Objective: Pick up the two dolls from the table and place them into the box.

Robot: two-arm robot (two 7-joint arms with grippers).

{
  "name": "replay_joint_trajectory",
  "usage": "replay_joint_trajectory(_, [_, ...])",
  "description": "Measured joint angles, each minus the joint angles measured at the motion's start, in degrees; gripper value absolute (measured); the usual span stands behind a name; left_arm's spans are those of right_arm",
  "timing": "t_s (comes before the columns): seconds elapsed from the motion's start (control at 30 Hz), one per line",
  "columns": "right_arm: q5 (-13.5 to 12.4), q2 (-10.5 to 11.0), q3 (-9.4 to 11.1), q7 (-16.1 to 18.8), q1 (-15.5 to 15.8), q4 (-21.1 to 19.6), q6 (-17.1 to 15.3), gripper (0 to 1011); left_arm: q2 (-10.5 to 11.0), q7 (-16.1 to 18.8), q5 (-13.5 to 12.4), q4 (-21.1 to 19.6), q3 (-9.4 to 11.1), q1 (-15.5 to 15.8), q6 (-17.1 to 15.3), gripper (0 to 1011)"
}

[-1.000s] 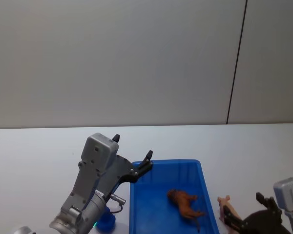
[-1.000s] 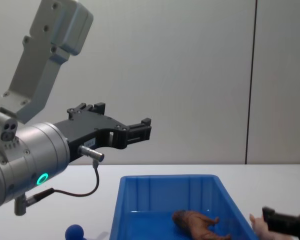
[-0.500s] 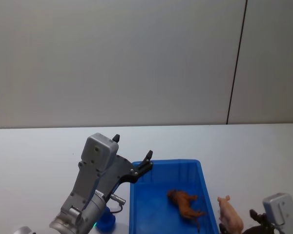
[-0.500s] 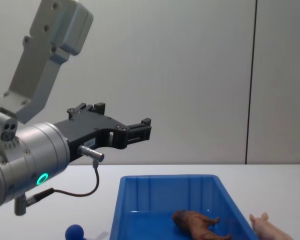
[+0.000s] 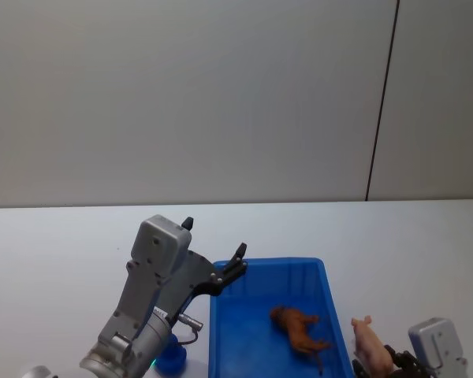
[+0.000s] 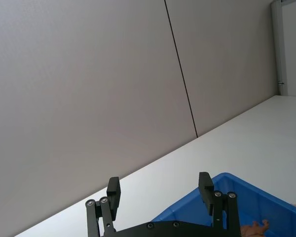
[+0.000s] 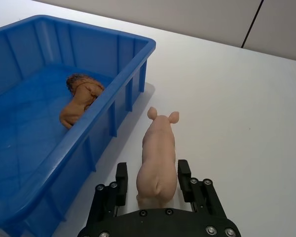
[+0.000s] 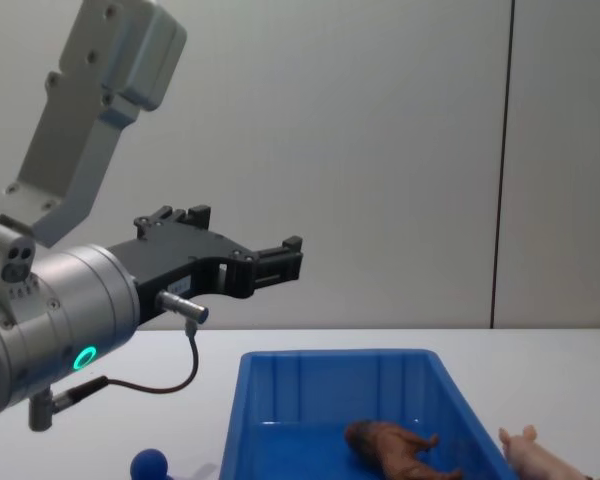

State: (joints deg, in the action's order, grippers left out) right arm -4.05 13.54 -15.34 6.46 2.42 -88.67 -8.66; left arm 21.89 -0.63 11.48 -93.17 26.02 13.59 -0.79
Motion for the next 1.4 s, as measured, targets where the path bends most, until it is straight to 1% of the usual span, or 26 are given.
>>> replay_joint_trajectory(0.07, [0.28,-0.11,-0.06,-0.30,-0.06,0.09,0.31,579,0.00,0.00,0.00,0.00,0.00,0.00,0.00,1001])
replay_joint_trajectory(0.13, [0.52,-0.18,-0.10,-0.54,-0.08,0.09,0.60,538,0.00,0.00,0.00,0.00,0.00,0.00,0.00,1001])
replay_joint_trajectory(0.17, [0.79,-0.24,-0.12,-0.96,-0.08,0.07,0.88,479,0.00,0.00,0.00,0.00,0.00,0.00,0.00,1001])
replay_joint_trajectory(0.27, [1.15,-0.28,-0.14,-1.50,-0.04,-0.26,1.22,392,0.00,0.01,0.00,0.00,0.00,0.00,0.00,1001])
replay_joint_trajectory(0.5, [1.87,-0.17,0.03,-3.08,0.49,-2.66,2.02,383,0.00,0.00,0.00,0.00,0.00,0.00,0.00,1001])
replay_joint_trajectory(0.77, [1.80,-0.18,0.19,-3.32,0.69,-5.64,2.88,383,0.00,0.00,0.00,0.00,0.00,0.00,0.00,1001])
replay_joint_trajectory(0.9, [1.43,-0.54,0.11,-2.43,0.24,-6.50,3.22,383,0.00,0.00,0.00,0.00,0.00,0.00,0.00,1001])
replay_joint_trajectory(1.07, [0.72,-1.58,-0.29,-0.09,-1.05,-6.79,3.49,383,0.00,0.00,0.00,0.00,0.00,0.00,0.00,1001])
replay_joint_trajectory(1.2, [0.09,-2.91,-0.83,2.26,-2.72,-6.03,3.42,383,0.00,0.00,0.00,0.00,0.00,0.00,0.00,1001])
replay_joint_trajectory(1.4, [-0.58,-4.39,-1.47,4.70,-4.52,-4.62,2.72,383,0.00,0.00,0.00,0.00,0.00,0.00,0.00,1001])
